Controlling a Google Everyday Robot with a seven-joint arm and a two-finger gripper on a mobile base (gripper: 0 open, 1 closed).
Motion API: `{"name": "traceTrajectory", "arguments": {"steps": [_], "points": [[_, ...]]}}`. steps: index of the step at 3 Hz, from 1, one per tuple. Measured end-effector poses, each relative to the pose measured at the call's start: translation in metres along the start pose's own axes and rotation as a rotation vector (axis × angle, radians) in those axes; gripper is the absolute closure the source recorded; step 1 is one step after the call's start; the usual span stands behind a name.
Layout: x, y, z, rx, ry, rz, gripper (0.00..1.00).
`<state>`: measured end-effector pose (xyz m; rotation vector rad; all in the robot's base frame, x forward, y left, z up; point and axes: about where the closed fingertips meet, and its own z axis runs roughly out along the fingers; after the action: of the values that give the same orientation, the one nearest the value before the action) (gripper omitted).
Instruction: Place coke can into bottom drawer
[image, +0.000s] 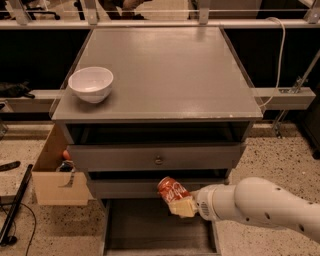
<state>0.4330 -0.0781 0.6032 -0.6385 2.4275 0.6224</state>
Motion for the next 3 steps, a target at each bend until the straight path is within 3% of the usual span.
{"name": "traceTrajectory", "arguments": {"steps": [1,2,3], "points": [[0.001,-0.001,0.003,0.002,0.007,-0.013,1.00],[0.005,-0.006,0.016,0.009,0.034,-0.067,1.00],[0.019,-0.032,0.029,0.029,0.079,-0.160,1.00]]}}
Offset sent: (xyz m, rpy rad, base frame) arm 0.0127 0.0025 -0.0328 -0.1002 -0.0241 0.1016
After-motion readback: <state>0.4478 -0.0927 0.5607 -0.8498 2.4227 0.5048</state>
